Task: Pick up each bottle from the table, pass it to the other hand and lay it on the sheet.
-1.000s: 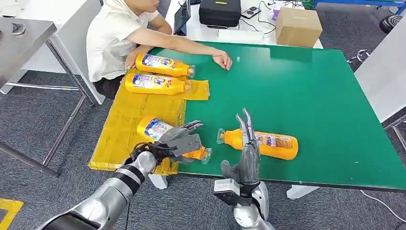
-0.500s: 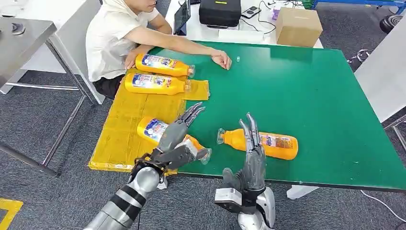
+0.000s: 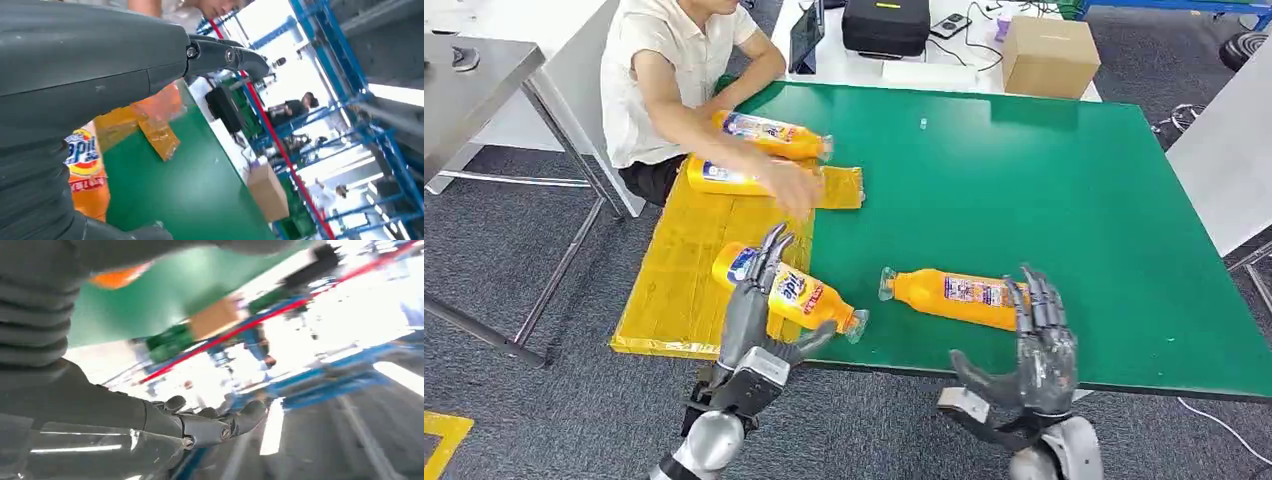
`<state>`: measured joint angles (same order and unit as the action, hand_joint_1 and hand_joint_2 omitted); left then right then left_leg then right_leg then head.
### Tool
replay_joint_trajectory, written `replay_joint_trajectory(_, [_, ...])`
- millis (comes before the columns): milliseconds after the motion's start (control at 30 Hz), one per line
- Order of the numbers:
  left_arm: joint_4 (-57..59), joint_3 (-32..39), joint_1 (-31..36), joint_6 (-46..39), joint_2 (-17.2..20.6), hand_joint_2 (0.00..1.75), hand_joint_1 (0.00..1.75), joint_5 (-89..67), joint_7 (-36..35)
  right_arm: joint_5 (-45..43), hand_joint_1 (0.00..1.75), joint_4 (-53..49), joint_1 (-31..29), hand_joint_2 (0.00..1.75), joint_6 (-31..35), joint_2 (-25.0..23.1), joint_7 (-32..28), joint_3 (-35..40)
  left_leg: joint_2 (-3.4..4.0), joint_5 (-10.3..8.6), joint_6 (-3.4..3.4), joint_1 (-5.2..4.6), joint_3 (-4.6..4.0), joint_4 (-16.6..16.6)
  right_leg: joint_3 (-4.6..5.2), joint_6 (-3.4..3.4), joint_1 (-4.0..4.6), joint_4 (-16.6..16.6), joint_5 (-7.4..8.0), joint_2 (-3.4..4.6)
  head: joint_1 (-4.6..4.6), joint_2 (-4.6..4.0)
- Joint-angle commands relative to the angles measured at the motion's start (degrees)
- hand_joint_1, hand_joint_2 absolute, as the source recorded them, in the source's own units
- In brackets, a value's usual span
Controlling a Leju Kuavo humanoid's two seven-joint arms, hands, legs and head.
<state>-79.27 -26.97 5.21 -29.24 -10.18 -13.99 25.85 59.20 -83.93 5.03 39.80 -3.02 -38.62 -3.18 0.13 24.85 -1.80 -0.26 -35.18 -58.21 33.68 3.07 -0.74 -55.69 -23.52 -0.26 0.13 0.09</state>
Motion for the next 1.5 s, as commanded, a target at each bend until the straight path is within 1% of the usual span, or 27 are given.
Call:
replay_joint_trajectory(33, [-2.2, -4.1, -5.25, -3.37, 0.1, 1.75, 0.0, 4.02, 4.43, 2.37, 0.0, 10.68, -3.45, 1.75, 0.2, 6.07, 1.98, -11.17, 0.0, 0.07, 0.05, -0.01, 0.24, 0.09, -0.22, -0.06, -0.02, 0.09, -0.06, 0.01, -0.04, 0.0])
replay_joint_trajectory(67, [-1.87, -5.66, -5.22, -3.13, 0.65, 1.75, 0.0, 4.21, 4.58, 2.85, 0.0, 12.47, -4.58, 1.75, 0.2, 6.83, 2.71, -10.37, -0.01, 0.05, 0.04, 0.02, 0.13, 0.06, -0.13, -0.03, 0.02, 0.09, -0.03, 0.0, 0.0, 0.0])
replay_joint_trajectory(100, [-1.85, -5.89, -5.26, -3.14, 0.68, 1.75, 0.0, 4.73, 4.6, 4.19, 0.0, 12.84, -4.85, 1.75, 0.2, 7.04, 3.0, -10.28, -0.05, 0.09, 0.08, 0.01, 0.29, 0.08, -0.3, 0.01, 0.0, 0.09, -0.15, -0.02, -0.04, 0.0])
replay_joint_trajectory(167, [-1.67, -6.18, -5.25, -3.04, 0.63, 1.75, 0.0, 5.41, 4.73, 4.99, 0.0, 13.94, -5.6, 1.75, 0.2, 7.08, 3.25, -10.02, 0.01, 0.06, 0.04, 0.01, 0.17, 0.06, -0.18, 0.11, 0.0, 0.08, -0.12, 0.04, -0.04, 0.0])
replay_joint_trajectory(200, [-1.22, -6.62, -4.71, -3.47, 0.79, 1.75, 0.0, 5.84, 4.91, 5.41, 0.0, 16.05, -6.79, 1.75, 0.2, 7.22, 3.24, -9.08, 0.1, 0.1, 0.07, 0.02, 0.28, 0.07, -0.26, 0.08, 0.0, 0.08, -0.14, 0.13, -0.02, 0.0])
replay_joint_trajectory(400, [-1.22, -6.62, -4.71, -3.47, 0.79, 1.75, 0.0, 5.84, 4.91, 5.41, 0.0, 16.05, -6.79, 1.75, 0.2, 7.22, 3.24, -9.08, 0.01, 0.04, 0.05, 0.02, 0.18, 0.06, -0.18, 0.1, 0.0, 0.06, -0.12, 0.02, -0.02, 0.0])
replay_joint_trajectory(433, [-1.22, -6.62, -4.71, -3.47, 0.79, 1.75, 0.0, 5.84, 4.91, 5.41, 0.0, 16.05, -6.79, 1.75, 0.2, 7.22, 3.24, -9.08, 0.03, 0.09, 0.09, 0.02, 0.32, 0.09, -0.31, 0.06, 0.01, 0.07, -0.16, 0.06, -0.02, 0.0])
replay_joint_trajectory(500, [-0.97, -6.7, -4.05, -3.59, 0.98, 1.75, 0.0, 6.55, 4.96, 7.18, 0.0, 17.86, -7.8, 1.75, 0.2, 7.47, 4.02, -7.86, 0.07, 0.06, 0.06, 0.02, 0.23, 0.07, -0.22, 0.09, 0.0, 0.06, -0.13, 0.09, -0.04, 0.0])
replay_joint_trajectory(533, [-0.44, -6.95, -3.28, -3.55, 0.87, 1.75, 0.0, 7.09, 5.16, 7.29, 0.0, 21.19, -9.77, 1.75, 0.2, 7.92, 4.73, -6.43, 0.1, 0.11, 0.09, 0.03, 0.36, 0.1, -0.34, 0.05, 0.01, 0.08, -0.16, 0.13, -0.04, 0.0])
replay_joint_trajectory(600, [0.16, -7.4, -2.45, -3.58, 0.82, 1.75, 0.0, 7.54, 5.33, 7.71, 0.0, 24.51, -11.88, 1.75, 0.2, 8.38, 5.19, -5.04, 0.1, 0.04, 0.04, 0.03, 0.19, 0.06, -0.19, 0.11, 0.01, 0.07, -0.09, 0.12, -0.04, 0.0])
replay_joint_trajectory(633, [0.46, -7.59, -2.09, -3.87, 0.77, 1.75, 0.0, 7.23, 5.6, 7.24, 0.0, 25.9, -12.79, 1.75, 0.2, 8.51, 5.04, -4.43, 0.21, 0.09, 0.09, 0.04, 0.35, 0.1, -0.31, 0.06, 0.02, 0.09, -0.1, 0.24, -0.04, 0.0])
replay_joint_trajectory(667, [0.89, -7.64, -1.57, -4.11, 0.56, 1.75, 0.0, 7.21, 5.72, 6.24, 0.0, 28.06, -14.03, 1.75, 0.2, 8.35, 4.55, -3.76, 0.18, 0.04, 0.05, 0.04, 0.19, 0.05, -0.18, 0.1, 0.02, 0.07, -0.06, 0.2, -0.04, 0.0])
replay_joint_trajectory(733, [1.46, -7.79, -0.91, -4.44, 0.31, 1.75, 0.0, 7.39, 5.74, 7.67, 0.0, 31.09, -16.04, 1.75, 0.2, 8.24, 5.38, -3.37, 0.27, 0.06, 0.09, 0.04, 0.35, 0.09, -0.3, 0.05, 0.02, 0.09, -0.05, 0.3, -0.04, 0.0])
replay_joint_trajectory(767, [1.41, -7.97, -0.58, -4.55, 0.36, 1.75, 0.0, 7.43, 5.79, 7.65, 0.0, 33.49, -17.39, 1.75, 0.2, 7.82, 5.29, -3.1, 0.22, 0.06, 0.1, 0.05, 0.37, 0.1, -0.33, 0.04, 0.02, 0.09, -0.07, 0.26, -0.02, 0.0])
replay_joint_trajectory(800, [1.41, -7.97, -0.58, -4.55, 0.36, 1.75, 0.0, 7.43, 5.79, 7.65, 0.0, 33.49, -17.39, 1.75, 0.2, 7.82, 5.29, -3.1, 0.21, 0.04, 0.06, 0.04, 0.26, 0.06, -0.23, 0.08, 0.02, 0.07, -0.06, 0.23, -0.04, 0.0])
replay_joint_trajectory(867, [1.54, -8.05, -0.27, -4.51, 0.34, 1.75, 0.0, 8.14, 5.45, 7.48, 0.0, 39.72, -20.16, 1.75, 0.2, 7.08, 5.78, -1.6, 0.2, 0.04, 0.1, 0.03, 0.44, 0.14, -0.37, 0.02, 0.01, 0.11, -0.07, 0.24, -0.04, 0.0])
replay_joint_trajectory(900, [2.2, -8.29, 0.31, -5.08, 0.31, 1.75, 0.0, 7.6, 5.59, 5.92, 0.0, 43.54, -21.95, 1.75, 0.2, 6.6, 5.33, -0.63, 0.14, 0.0, 0.03, 0.05, 0.29, 0.08, -0.27, 0.08, 0.03, 0.1, -0.05, 0.15, -0.02, 0.0])
replay_joint_trajectory(933, [2.79, -8.45, 0.92, -5.1, 0.1, 1.75, 0.0, 7.64, 5.56, 4.71, 0.0, 45.56, -23.26, 1.75, 0.2, 6.05, 5.05, -0.36, 0.22, 0.01, 0.04, 0.07, 0.4, 0.11, -0.34, 0.04, 0.05, 0.12, -0.05, 0.25, -0.04, 0.0])
replay_joint_trajectory(1067, [4.63, -8.56, 2.4, -5.26, -0.59, 1.75, 0.0, 8.34, 5.6, 6.67, 0.0, 47.88, -24.48, 1.75, 0.2, 5.19, 6.03, -0.06, 0.17, 0.01, 0.03, 0.05, 0.36, 0.08, -0.33, 0.06, 0.03, 0.05, -0.09, 0.19, -0.04, 0.0])
replay_joint_trajectory(1133, [4.92, -8.9, 3.2, -5.31, -0.74, 1.75, 0.0, 8.56, 5.97, 5.61, 0.0, 49.88, -25.49, 1.75, 0.2, 3.81, 4.77, -0.35, 0.07, -0.04, -0.01, 0.03, 0.23, 0.06, -0.23, 0.11, 0.01, 0.03, -0.07, 0.08, -0.04, 0.0])
replay_joint_trajectory(1167, [4.91, -9.06, 3.35, -5.28, -0.7, 1.75, 0.0, 8.61, 6.08, 5.95, 0.0, 50.08, -25.62, 1.75, 0.2, 3.54, 4.54, -0.24, 0.12, -0.01, 0.02, 0.05, 0.33, 0.08, -0.31, 0.08, 0.03, 0.05, -0.09, 0.13, -0.04, 0.0])
replay_joint_trajectory(1300, [4.72, -9.37, 3.87, -5.21, -0.67, 1.75, 0.0, 9.0, 5.93, 7.29, 0.0, 51.66, -26.11, 1.75, 0.2, 1.92, 5.03, 0.6, 0.17, 0.02, 0.05, 0.05, 0.41, 0.09, -0.38, 0.04, 0.03, 0.04, -0.11, 0.19, -0.04, 0.0])
replay_joint_trajectory(1333, [4.85, -9.45, 4.03, -5.15, -0.69, 1.75, 0.0, 9.04, 5.9, 7.57, 0.0, 52.12, -26.21, 1.75, 0.2, 1.85, 5.09, 0.97, 0.14, 0.0, 0.02, 0.04, 0.29, 0.05, -0.27, 0.07, 0.02, 0.01, -0.1, 0.14, -0.04, 0.0])
replay_joint_trajectory(1400, [5.3, -9.59, 4.41, -4.87, -0.75, 1.75, 0.0, 9.7, 5.63, 9.42, 0.0, 52.07, -26.11, 1.75, 0.2, 1.98, 6.9, 1.73, 0.02, -0.06, -0.03, 0.02, 0.14, 0.04, -0.16, 0.13, -0.01, -0.01, -0.08, 0.02, -0.04, 0.0])
replay_joint_trajectory(1433, [5.32, -9.67, 4.49, -4.79, -0.71, 1.75, 0.0, 9.81, 5.6, 10.05, 0.0, 52.61, -26.34, 1.75, 0.2, 2.18, 8.14, 2.01, 0.06, -0.01, 0.02, 0.04, 0.28, 0.05, -0.28, 0.08, 0.02, -0.01, -0.12, 0.07, -0.02, 0.0])
replay_joint_trajectory(1467, [5.23, -9.69, 4.48, -4.74, -0.68, 1.75, 0.0, 9.92, 5.56, 11.46, 0.0, 54.99, -27.35, 1.75, 0.2, 2.72, 10.8, 3.02, 0.02, -0.05, -0.02, 0.03, 0.18, 0.04, -0.2, 0.11, 0.01, 0.01, -0.09, 0.03, -0.04, 0.0])
replay_joint_trajectory(1500, [5.13, -9.69, 4.45, -4.69, -0.65, 1.75, 0.0, 9.97, 5.51, 12.79, 0.0, 55.7, -27.79, 1.75, 0.2, 3.15, 12.58, 3.86, 0.05, -0.02, 0.02, 0.03, 0.29, 0.06, -0.29, 0.08, 0.01, 0.02, -0.11, 0.06, -0.02, 0.0])
